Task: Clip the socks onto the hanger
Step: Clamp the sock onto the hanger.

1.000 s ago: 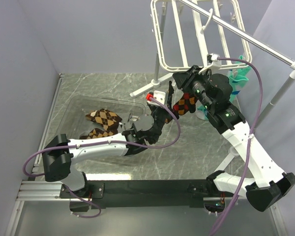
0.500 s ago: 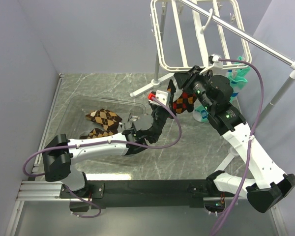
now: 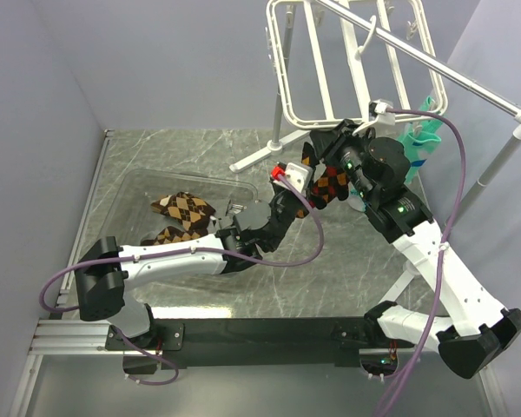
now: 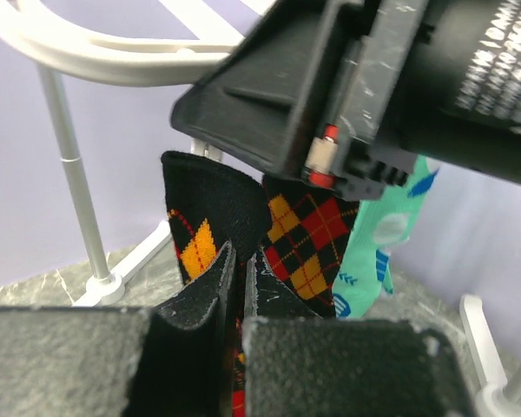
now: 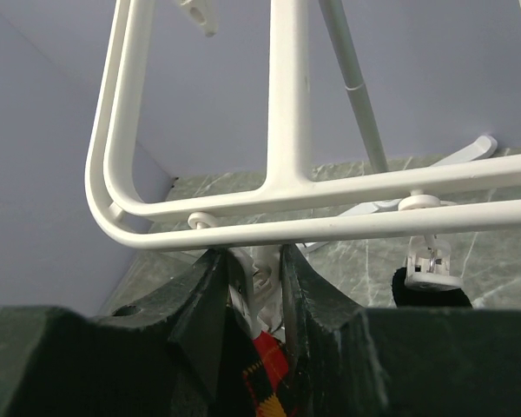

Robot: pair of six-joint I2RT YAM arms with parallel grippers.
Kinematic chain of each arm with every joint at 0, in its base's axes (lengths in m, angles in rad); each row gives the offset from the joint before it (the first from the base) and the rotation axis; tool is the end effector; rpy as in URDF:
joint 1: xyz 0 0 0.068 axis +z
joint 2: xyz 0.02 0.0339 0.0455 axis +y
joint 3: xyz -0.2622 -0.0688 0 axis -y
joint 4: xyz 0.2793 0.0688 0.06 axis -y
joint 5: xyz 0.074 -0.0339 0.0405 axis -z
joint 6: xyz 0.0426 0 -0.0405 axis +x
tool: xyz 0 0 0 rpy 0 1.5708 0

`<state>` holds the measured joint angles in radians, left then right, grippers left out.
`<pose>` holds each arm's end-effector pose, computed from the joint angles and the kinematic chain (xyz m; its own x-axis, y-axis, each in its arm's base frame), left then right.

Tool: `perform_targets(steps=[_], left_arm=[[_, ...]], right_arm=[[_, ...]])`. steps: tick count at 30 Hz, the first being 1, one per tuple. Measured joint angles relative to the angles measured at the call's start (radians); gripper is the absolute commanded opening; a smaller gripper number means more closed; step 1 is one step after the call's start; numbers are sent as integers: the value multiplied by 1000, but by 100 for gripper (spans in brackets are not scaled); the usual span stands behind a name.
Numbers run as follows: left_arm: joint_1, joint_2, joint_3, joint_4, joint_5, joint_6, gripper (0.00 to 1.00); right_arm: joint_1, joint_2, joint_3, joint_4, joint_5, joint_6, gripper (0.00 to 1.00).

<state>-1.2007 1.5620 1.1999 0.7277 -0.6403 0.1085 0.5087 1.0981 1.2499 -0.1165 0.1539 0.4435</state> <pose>0.1688 -0.3648 0.3715 0.1877 -0.2436 -0.9515 0.5286 0.8416 -0.1112 0.2509 0.1325 0.4526 -0.1213 0.4179 -0.9004 -0.3271 0.8396 0.4337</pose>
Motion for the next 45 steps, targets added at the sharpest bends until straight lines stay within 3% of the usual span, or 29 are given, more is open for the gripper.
perform_targets(steps=[25,45], left_arm=[[87,-78,-137,-46,121,24,1],[84,14,46,-208,105,89,1]], right_arm=[[4,1,9,-21,39,-14,0],[6,37,52,-36,40,-3,0]])
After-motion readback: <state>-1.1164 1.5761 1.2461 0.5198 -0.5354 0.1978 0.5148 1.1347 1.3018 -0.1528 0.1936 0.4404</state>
